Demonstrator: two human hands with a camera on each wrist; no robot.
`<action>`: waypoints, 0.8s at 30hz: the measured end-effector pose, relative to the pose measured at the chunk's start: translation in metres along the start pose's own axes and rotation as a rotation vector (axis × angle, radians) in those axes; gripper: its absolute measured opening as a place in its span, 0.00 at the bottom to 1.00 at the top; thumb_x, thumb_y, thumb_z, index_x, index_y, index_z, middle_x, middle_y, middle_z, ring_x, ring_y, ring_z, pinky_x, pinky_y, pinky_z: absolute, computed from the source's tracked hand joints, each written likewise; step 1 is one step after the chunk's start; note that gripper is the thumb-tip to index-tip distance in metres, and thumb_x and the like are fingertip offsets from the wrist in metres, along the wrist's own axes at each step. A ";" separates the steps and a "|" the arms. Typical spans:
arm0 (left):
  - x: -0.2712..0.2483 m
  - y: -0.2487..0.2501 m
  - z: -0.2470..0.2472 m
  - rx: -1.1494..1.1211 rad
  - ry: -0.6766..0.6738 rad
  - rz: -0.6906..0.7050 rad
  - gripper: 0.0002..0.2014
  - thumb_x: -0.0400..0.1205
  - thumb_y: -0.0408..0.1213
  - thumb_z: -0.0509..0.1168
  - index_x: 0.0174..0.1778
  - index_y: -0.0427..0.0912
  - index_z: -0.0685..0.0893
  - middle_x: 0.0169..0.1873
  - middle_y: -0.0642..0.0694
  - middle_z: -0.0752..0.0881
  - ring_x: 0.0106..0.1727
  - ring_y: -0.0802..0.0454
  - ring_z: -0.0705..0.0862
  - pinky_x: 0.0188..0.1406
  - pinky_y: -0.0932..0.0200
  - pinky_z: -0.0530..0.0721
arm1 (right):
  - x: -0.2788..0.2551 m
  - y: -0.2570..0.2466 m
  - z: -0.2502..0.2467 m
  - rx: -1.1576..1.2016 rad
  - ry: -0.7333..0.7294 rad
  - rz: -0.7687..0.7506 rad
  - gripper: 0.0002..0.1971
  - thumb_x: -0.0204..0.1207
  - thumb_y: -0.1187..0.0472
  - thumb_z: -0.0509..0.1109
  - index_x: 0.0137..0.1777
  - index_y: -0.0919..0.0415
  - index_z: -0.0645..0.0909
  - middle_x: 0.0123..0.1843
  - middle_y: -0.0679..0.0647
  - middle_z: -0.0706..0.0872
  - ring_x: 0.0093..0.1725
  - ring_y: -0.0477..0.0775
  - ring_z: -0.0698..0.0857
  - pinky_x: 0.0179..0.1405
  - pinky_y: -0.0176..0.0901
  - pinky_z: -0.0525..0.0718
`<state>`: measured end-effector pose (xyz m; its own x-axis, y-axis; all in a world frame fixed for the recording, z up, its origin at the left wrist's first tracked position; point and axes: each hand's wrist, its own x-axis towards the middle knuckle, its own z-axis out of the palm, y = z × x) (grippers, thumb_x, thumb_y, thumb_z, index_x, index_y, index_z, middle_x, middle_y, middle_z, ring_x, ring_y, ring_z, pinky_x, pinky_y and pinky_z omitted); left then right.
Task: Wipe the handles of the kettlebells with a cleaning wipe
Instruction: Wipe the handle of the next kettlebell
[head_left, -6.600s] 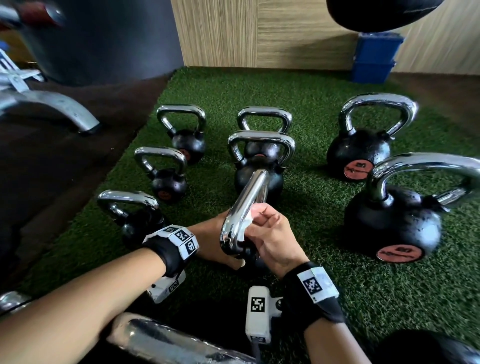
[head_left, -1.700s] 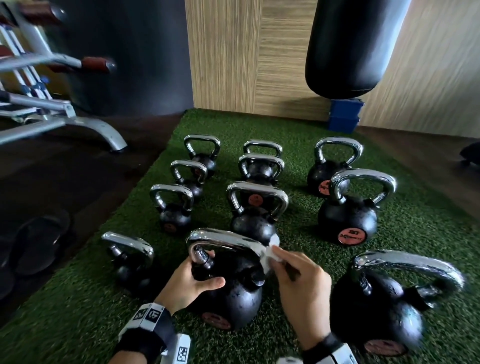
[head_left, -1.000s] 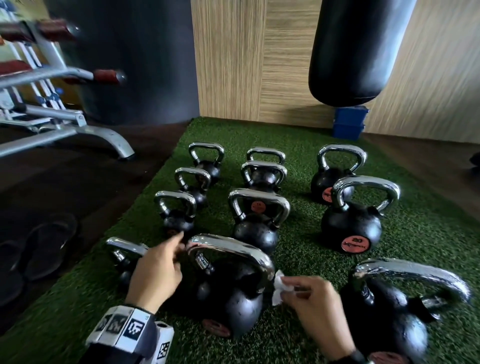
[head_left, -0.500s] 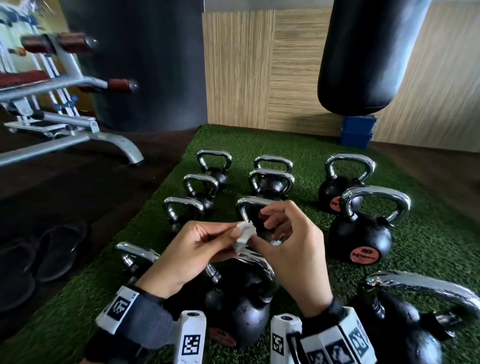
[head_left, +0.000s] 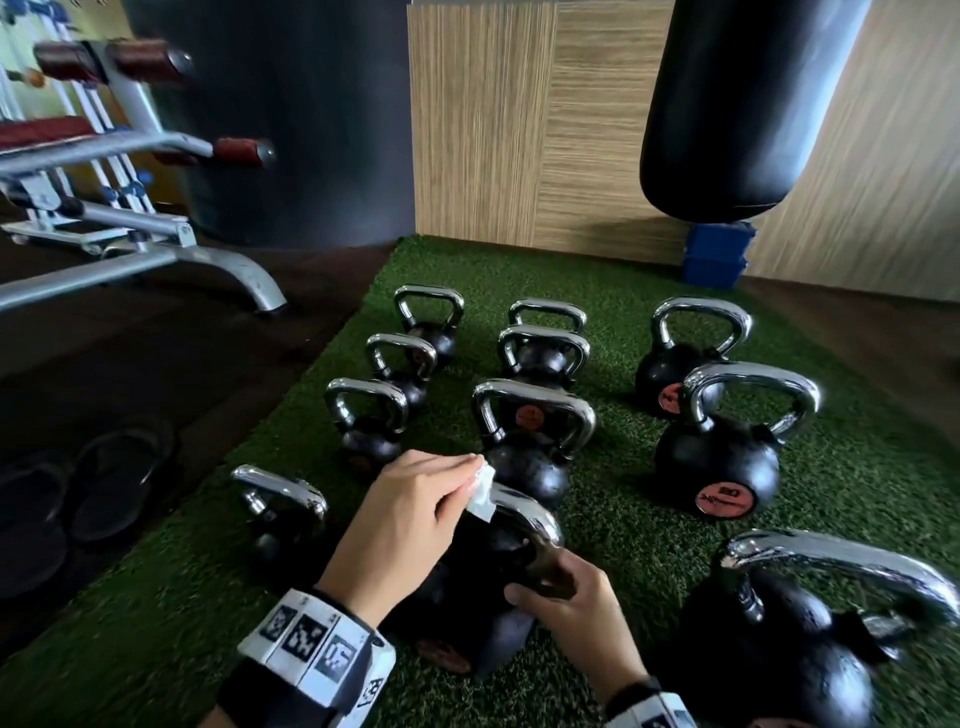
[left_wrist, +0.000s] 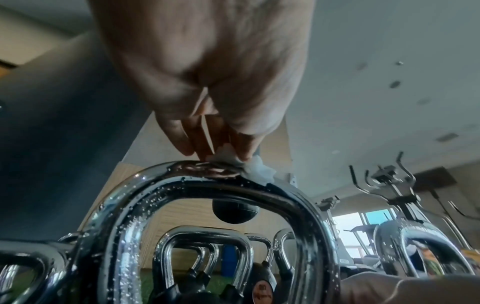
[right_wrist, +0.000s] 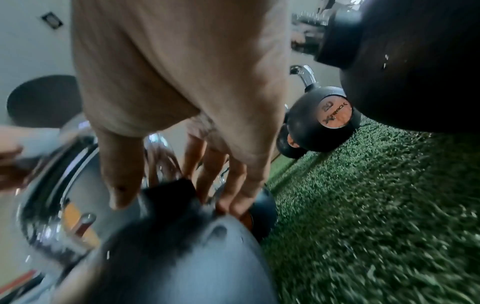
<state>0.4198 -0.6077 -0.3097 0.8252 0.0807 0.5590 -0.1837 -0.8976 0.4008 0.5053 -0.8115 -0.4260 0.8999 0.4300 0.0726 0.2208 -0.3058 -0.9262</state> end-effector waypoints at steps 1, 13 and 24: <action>-0.001 -0.002 -0.001 0.024 0.002 -0.012 0.15 0.86 0.38 0.70 0.69 0.47 0.89 0.62 0.60 0.90 0.64 0.62 0.85 0.66 0.59 0.84 | 0.000 0.004 0.005 0.003 0.028 0.002 0.14 0.61 0.51 0.87 0.44 0.51 0.89 0.41 0.47 0.94 0.44 0.48 0.92 0.50 0.53 0.90; -0.009 -0.051 -0.012 -0.014 0.062 -0.169 0.14 0.85 0.33 0.70 0.64 0.51 0.92 0.53 0.59 0.89 0.51 0.61 0.87 0.48 0.68 0.85 | 0.000 0.003 0.016 -0.142 0.166 0.024 0.14 0.58 0.42 0.85 0.43 0.36 0.87 0.37 0.30 0.90 0.39 0.30 0.87 0.37 0.30 0.81; -0.027 -0.108 0.022 -0.556 0.102 -0.546 0.19 0.86 0.29 0.68 0.57 0.63 0.90 0.48 0.60 0.94 0.49 0.60 0.93 0.47 0.65 0.91 | 0.000 -0.002 0.014 -0.168 0.171 0.033 0.15 0.56 0.37 0.83 0.38 0.41 0.88 0.37 0.30 0.90 0.38 0.31 0.87 0.40 0.32 0.83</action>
<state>0.4289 -0.5221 -0.3843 0.8274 0.5119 0.2312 -0.0288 -0.3724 0.9276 0.4998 -0.7990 -0.4295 0.9552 0.2715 0.1179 0.2365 -0.4602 -0.8557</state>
